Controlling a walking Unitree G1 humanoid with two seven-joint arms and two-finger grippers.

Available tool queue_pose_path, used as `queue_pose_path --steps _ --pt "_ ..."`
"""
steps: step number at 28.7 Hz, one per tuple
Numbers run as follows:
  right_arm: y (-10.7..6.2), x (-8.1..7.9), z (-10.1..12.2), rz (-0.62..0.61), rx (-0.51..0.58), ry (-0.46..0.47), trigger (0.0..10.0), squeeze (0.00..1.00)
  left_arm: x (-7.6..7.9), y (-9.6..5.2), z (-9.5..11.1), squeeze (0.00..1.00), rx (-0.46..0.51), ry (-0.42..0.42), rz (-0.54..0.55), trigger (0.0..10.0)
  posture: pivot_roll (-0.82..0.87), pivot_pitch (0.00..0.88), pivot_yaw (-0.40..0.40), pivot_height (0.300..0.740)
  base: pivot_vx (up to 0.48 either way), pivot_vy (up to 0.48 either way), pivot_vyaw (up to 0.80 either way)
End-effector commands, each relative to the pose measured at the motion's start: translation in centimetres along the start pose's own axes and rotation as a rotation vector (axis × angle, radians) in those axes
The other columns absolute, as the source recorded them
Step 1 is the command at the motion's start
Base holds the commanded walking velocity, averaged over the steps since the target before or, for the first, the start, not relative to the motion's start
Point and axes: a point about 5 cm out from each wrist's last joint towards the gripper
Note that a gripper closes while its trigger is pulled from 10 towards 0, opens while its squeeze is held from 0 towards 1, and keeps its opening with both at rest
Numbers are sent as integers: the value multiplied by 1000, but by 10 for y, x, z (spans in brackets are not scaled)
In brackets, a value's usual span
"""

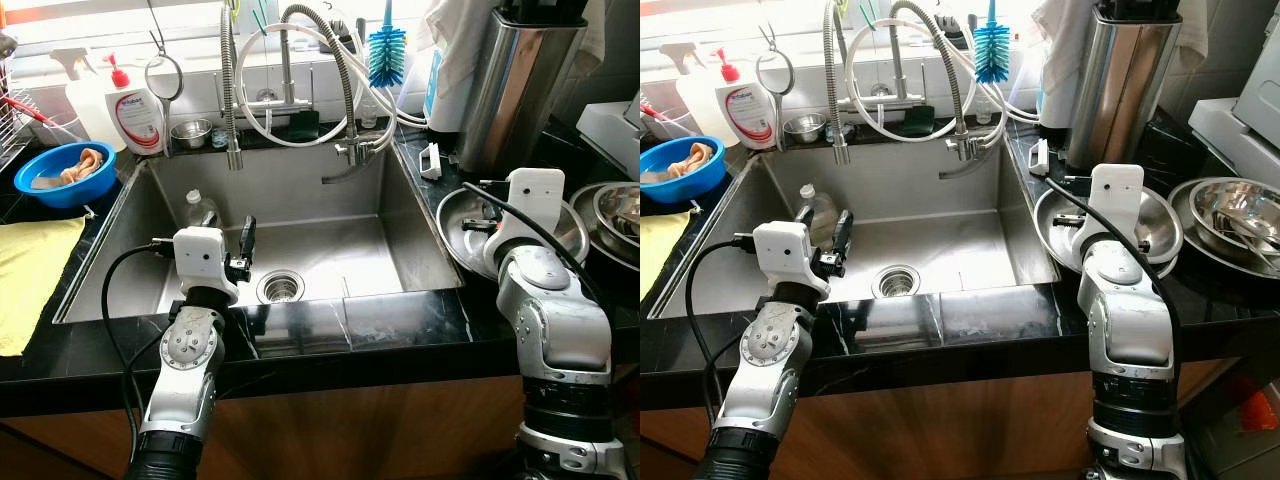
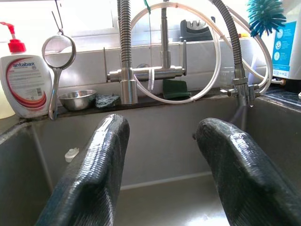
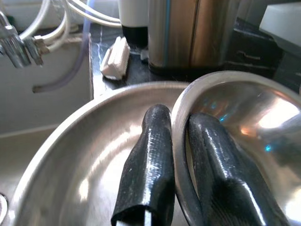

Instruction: Kitchen organization

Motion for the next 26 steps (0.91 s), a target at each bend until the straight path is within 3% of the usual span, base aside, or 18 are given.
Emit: queue_pose_path --steps 1,17,18,26 --pt "-3 -3 11 22 21 15 0 0 -4 2 -2 0 -19 -12 7 10000 -153 0 51 740 0 0 0" --pt "-5 3 31 13 73 -26 314 0 0 2 -4 0 -25 -29 -1 10000 -157 0 47 740 0 0 0" --pt "-6 3 37 5 97 -42 10000 0 0 2 -4 0 -25 -29 0 10000 -158 0 46 740 0 0 0" --pt "-12 -2 54 8 156 -70 10000 0 -1 2 -4 0 -24 -28 6 10000 -159 0 46 740 0 0 0"
Point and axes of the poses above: a point about 5 cm out from each wrist's last joint towards the gripper, its own y axis pointing out of the wrist towards the gripper, its own z axis along the axis of the wrist's last joint, x = y × z, and after that the axes turned 1 degree about -y, right-handed
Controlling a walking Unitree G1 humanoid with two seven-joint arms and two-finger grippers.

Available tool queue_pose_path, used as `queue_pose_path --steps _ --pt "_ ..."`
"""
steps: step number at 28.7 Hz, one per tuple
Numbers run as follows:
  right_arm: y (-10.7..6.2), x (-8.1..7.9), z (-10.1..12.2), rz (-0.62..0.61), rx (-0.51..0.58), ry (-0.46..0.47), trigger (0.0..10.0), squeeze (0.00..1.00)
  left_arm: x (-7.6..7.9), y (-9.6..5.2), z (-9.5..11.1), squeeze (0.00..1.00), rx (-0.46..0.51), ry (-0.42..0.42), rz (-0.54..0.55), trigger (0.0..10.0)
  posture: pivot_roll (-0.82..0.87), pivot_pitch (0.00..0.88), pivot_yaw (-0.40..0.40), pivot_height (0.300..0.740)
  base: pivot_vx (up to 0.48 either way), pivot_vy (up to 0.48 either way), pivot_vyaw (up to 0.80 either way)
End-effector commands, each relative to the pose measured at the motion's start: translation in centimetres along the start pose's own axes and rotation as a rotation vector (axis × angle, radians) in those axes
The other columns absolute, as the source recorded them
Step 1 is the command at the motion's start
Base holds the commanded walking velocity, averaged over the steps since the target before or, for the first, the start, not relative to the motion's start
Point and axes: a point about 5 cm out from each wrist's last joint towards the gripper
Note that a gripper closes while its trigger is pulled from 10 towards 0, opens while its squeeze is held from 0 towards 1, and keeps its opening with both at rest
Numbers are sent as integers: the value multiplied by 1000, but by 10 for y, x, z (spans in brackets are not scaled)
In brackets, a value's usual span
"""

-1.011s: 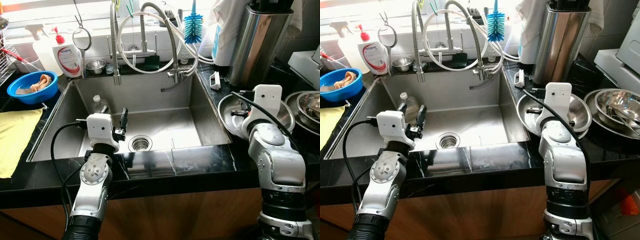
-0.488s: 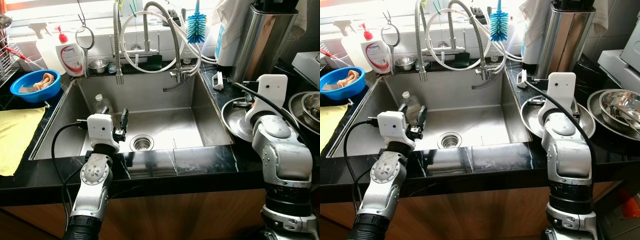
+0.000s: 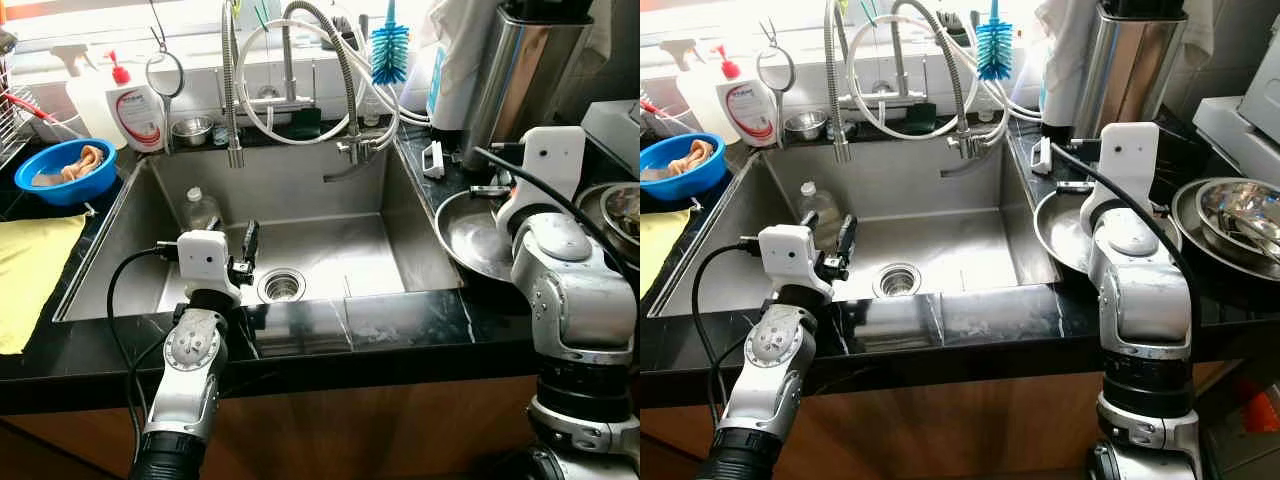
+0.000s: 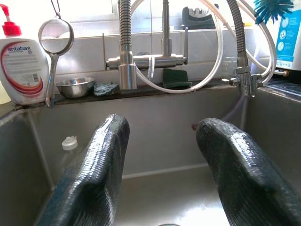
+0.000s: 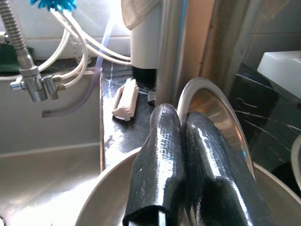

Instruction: Kitchen organization

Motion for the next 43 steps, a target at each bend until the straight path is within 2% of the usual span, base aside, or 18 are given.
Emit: queue_pose_path --steps 1,3,4,5,6,7,8,10,11,13,15,18,20,21,22,24,37,43 --pt "-4 -1 16 1 56 -7 10000 0 -3 3 2 0 1 -9 7 10000 -159 0 46 740 0 0 0" --pt "-5 -5 26 14 112 -12 10000 0 -4 3 2 0 2 -8 10 10000 -160 0 46 740 0 0 0" --pt "-6 -11 33 57 165 -6 10000 0 -4 3 2 0 2 -8 11 10000 -160 0 46 740 0 0 0" --pt "-6 -11 33 57 165 -6 10000 0 -4 3 2 0 2 -8 11 10000 -160 0 46 740 0 0 0" --pt "-7 -22 39 143 225 -22 10000 0 -4 3 2 0 4 -6 13 10000 -164 0 47 740 0 0 0" --pt "-7 -22 39 143 225 -22 10000 0 -4 3 2 0 4 -6 13 10000 -164 0 47 740 0 0 0" --pt "-9 -31 44 225 275 -51 10000 0 -4 4 2 0 5 -5 16 10000 -161 0 48 740 0 0 0" --pt "-11 -37 48 293 314 -73 10000 0 -3 4 3 0 7 -4 17 10000 -161 0 48 740 0 0 0" --pt "-12 -46 47 408 313 -50 10000 0 -4 4 3 0 10 -5 20 10000 -164 0 49 740 0 0 0" --pt "-10 -47 47 437 323 -34 10000 0 -4 4 3 0 11 -3 20 10000 -166 0 51 740 0 0 0" --pt "-2 -47 38 469 293 5 10000 0 -4 4 4 0 13 -3 24 10000 -166 0 51 740 0 0 0" --pt "6 -48 27 493 262 0 10000 0 -4 4 4 0 14 -2 25 10000 -157 0 49 740 0 0 0" --pt "11 -54 13 586 220 3 10000 0 -4 5 4 0 15 -2 26 10000 -153 0 48 740 0 0 0" --pt "14 -59 1 665 182 -17 10000 0 -4 4 4 0 16 -1 28 10000 -153 0 48 740 0 0 0" --pt "14 -59 1 665 182 -17 10000 0 -4 4 4 0 16 -1 28 10000 -153 0 48 740 0 0 0" --pt "20 -59 -15 679 150 -85 10000 0 -5 4 5 0 19 3 31 10000 -148 0 44 740 0 0 0" --pt "27 -63 -36 804 111 3 10000 0 -7 0 5 0 19 7 36 10000 -136 0 47 740 0 0 0" --pt "24 -65 -48 840 77 -69 10000 0 -6 -1 4 0 16 4 34 10000 -137 0 46 740 0 0 0"
Point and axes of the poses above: a point about 5 cm out from each wrist's last joint towards the gripper, its own y axis pointing out of the wrist towards the gripper, its own z axis along the axis of the wrist's last joint, x = y × z, and after that the axes turned 1 degree about -y, right-handed
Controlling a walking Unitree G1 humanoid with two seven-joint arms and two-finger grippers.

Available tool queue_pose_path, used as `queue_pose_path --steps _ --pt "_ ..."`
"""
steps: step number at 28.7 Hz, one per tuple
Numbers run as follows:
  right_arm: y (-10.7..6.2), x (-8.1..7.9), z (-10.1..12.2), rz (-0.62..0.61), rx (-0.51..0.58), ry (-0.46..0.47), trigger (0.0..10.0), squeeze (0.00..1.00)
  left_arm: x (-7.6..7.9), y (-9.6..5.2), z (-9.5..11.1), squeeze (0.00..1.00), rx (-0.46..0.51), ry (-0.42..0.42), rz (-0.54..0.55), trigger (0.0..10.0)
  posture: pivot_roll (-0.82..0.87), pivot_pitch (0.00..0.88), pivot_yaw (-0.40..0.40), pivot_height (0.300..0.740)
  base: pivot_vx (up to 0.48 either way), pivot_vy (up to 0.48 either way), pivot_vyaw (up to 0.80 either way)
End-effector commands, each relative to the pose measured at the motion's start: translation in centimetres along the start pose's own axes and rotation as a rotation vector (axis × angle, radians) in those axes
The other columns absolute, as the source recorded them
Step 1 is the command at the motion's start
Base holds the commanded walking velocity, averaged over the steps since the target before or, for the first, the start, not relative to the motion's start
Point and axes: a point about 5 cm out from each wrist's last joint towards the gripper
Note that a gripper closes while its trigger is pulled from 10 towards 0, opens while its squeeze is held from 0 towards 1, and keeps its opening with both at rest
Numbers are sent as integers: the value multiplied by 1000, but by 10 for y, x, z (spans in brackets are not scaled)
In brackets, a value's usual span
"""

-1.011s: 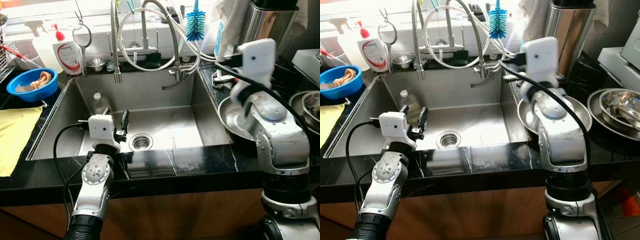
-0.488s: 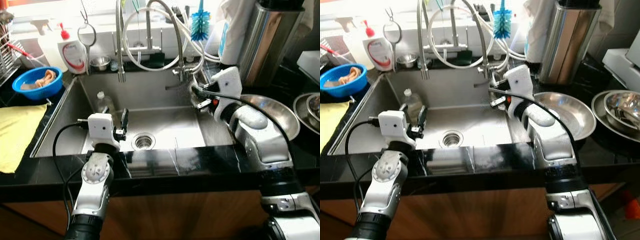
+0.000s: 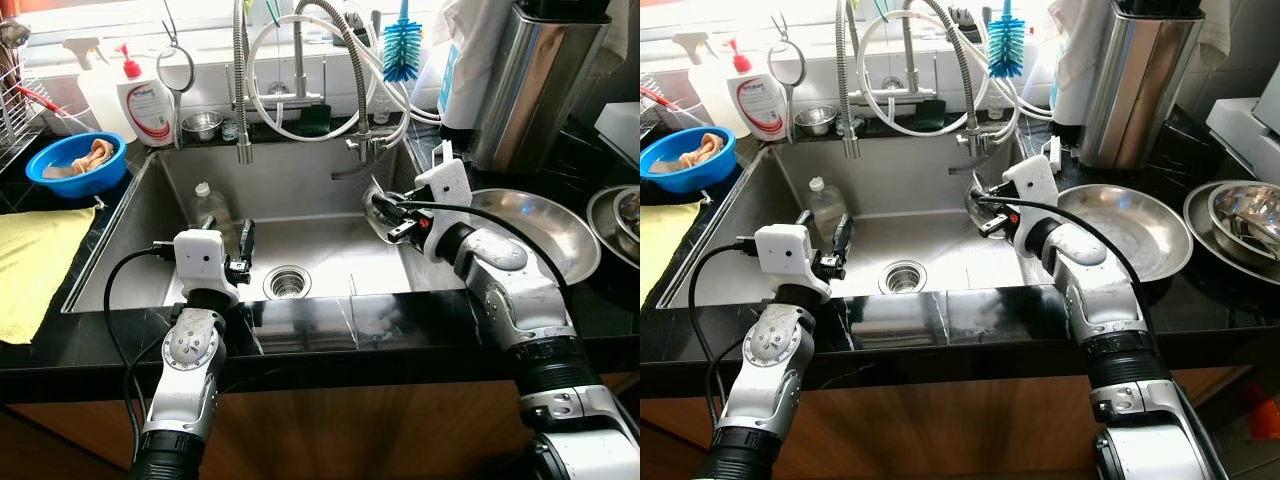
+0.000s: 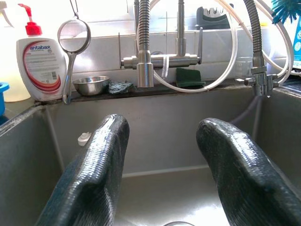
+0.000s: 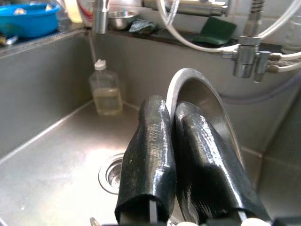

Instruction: Kitchen organization

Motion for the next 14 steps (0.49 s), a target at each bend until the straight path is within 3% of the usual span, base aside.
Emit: queue_pose_path --steps 1,14 --pt "0 -2 -4 16 -12 -16 10000 0 -3 -1 4 0 14 -1 11 10000 -137 0 46 740 0 0 0" --pt "1 -6 -11 34 -59 -57 10000 0 0 -3 1 0 -1 -9 3 10000 -137 0 42 740 0 0 0"
Point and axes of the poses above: a point about 5 cm out from each wrist's last joint towards the gripper, its own y axis pointing out of the wrist towards the gripper, its own z axis along the axis of the wrist's last joint, x = y × z, and after that the axes turned 1 degree about -y, right-handed
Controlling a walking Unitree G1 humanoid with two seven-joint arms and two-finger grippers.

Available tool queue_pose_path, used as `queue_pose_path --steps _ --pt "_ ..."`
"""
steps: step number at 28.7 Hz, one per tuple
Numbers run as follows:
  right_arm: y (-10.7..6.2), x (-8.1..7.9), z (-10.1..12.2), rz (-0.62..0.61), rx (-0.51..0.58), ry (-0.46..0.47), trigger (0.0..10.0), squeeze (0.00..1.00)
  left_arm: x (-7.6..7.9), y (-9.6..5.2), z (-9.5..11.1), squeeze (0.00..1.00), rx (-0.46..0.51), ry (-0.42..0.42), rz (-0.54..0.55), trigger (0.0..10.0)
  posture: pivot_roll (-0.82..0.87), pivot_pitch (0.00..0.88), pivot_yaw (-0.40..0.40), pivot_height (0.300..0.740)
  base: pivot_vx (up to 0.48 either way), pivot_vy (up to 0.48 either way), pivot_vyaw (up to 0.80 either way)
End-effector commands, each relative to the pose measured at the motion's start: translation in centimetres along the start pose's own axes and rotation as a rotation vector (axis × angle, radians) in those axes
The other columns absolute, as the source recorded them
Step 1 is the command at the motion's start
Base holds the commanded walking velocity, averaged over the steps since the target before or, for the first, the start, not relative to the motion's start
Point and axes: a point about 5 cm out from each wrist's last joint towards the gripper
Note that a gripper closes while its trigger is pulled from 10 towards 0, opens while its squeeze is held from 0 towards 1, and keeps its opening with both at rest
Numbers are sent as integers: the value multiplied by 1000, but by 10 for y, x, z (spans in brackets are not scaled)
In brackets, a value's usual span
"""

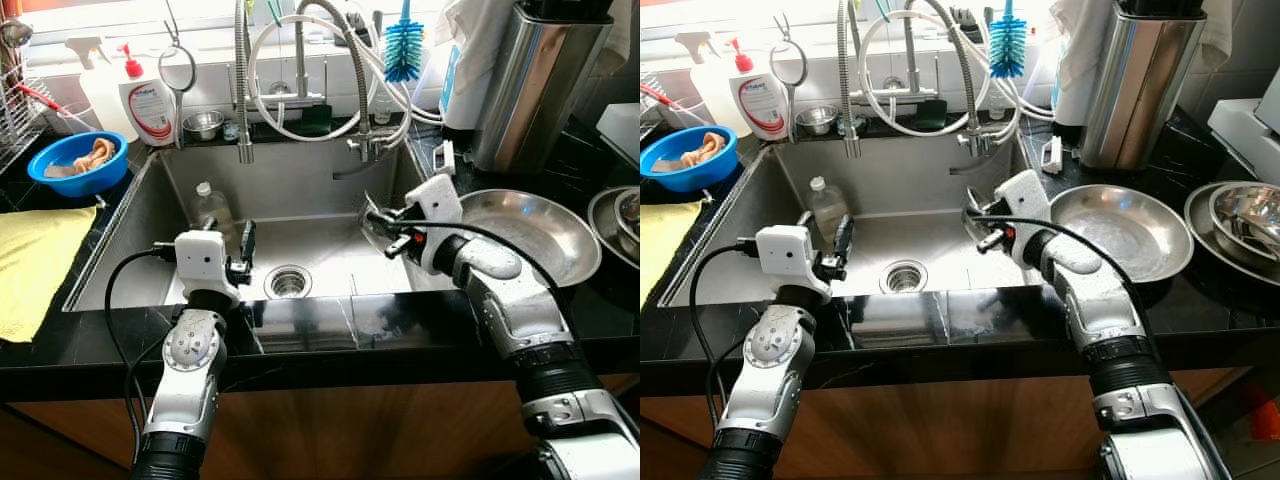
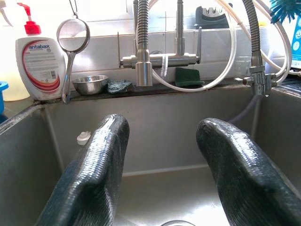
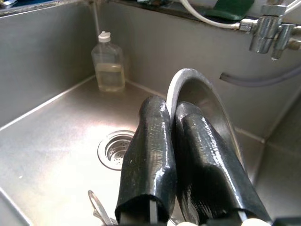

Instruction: Kitchen organization

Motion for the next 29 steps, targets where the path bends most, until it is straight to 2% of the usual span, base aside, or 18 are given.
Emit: queue_pose_path --steps 1,4,5,6,7,8,13,14,15,24,27,29 --pt "1 -2 6 9 18 -18 10000 0 -2 -2 2 0 1 -6 6 10000 -137 0 42 740 0 0 0" --pt "0 -1 5 6 -1 -37 10000 0 -2 -3 2 0 -1 -4 7 10000 -135 0 41 740 0 0 0" --pt "0 -1 5 8 0 -34 10000 82 -3 -3 2 0 -1 -5 9 10000 -136 0 41 740 0 0 0" --pt "-1 -2 5 12 -2 -36 10000 431 -3 -3 2 0 -1 -5 9 10000 -136 0 41 740 0 0 0" --pt "-1 -2 5 12 -2 -36 10000 431 -3 -3 2 0 -1 -5 9 10000 -136 0 41 740 0 0 0" --pt "-1 -3 5 19 -2 -40 10000 984 -3 -3 2 0 -2 -5 8 10000 -136 0 41 740 0 0 0" --pt "0 -6 7 29 -2 -51 10000 945 -2 -3 1 0 -3 -5 6 10000 -135 0 41 740 0 0 0" --pt "0 -6 8 31 0 -55 10000 878 -2 -3 1 0 -4 -6 6 10000 -135 0 41 740 0 0 0" --pt "0 -7 8 31 1 -58 10000 0 -2 -3 1 0 -4 -6 5 10000 -135 0 41 740 0 0 0" --pt "-1 -5 16 -5 15 -79 10000 0 -2 -2 2 0 -4 -4 6 10000 -136 0 43 740 0 0 0" --pt "-3 -3 20 -42 5 -93 10000 0 -3 -2 2 0 -6 -3 7 10000 -138 0 44 740 0 0 0" --pt "-5 1 26 -115 13 -107 10000 0 -3 -1 2 0 -8 -2 5 10000 -146 0 49 740 0 0 0"
Point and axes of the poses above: a point about 5 cm out from each wrist's last joint towards the gripper, its own y axis pointing out of the wrist towards the gripper, its own z axis along the axis of the wrist's last joint, x = y × z, and after that the axes turned 1 degree about -y, right-handed
